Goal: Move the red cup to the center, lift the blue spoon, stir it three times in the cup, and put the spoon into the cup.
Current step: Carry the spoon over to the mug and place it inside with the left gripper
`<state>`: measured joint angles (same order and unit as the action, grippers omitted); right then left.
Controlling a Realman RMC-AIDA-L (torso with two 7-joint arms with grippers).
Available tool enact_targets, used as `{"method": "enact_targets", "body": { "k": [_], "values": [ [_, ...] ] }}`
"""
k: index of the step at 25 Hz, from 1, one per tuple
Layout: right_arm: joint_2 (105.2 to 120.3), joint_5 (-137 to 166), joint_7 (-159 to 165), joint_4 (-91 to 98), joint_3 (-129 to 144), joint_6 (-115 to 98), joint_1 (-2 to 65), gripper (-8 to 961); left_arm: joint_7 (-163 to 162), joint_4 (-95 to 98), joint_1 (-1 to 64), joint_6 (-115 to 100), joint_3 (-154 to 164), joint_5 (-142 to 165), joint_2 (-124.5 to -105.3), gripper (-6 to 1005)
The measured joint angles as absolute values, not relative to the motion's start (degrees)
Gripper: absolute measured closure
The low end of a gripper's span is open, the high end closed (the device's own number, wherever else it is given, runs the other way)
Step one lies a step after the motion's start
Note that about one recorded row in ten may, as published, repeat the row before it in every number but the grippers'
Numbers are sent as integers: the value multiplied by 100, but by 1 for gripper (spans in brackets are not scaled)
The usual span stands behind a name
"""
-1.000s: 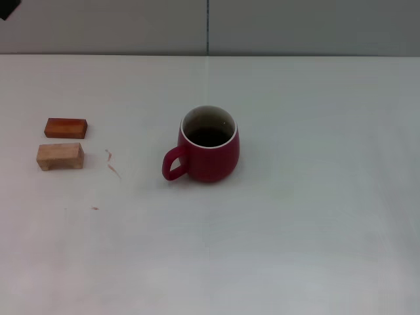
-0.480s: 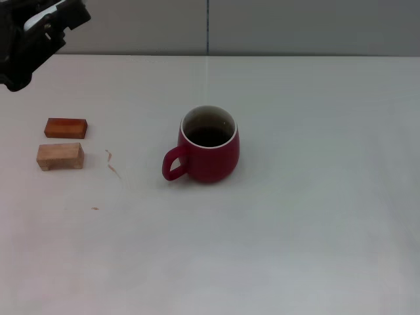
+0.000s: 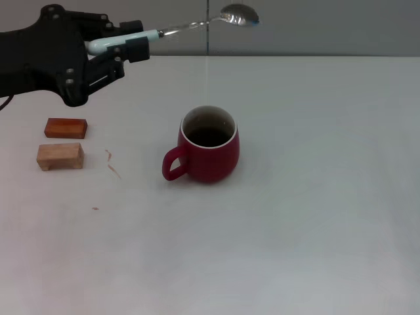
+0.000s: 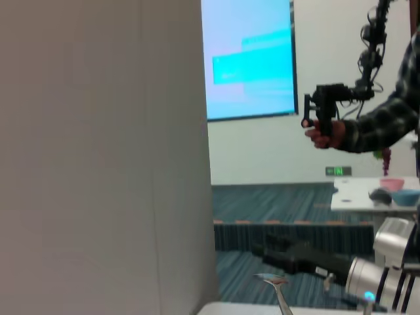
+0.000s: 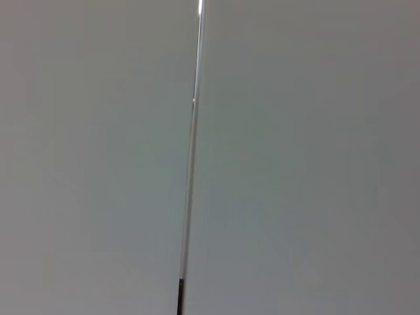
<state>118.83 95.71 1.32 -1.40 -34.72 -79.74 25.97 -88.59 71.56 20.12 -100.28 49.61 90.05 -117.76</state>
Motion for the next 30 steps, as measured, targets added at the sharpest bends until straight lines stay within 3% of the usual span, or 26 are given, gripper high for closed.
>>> {"method": "enact_targets", "body": {
  "k": [30],
  "values": [
    [11909,9580,57,-381,-3343,-8168,2161,251,-9029,8991,2997,-9607,6205,12328,-11787,833]
  ]
}}
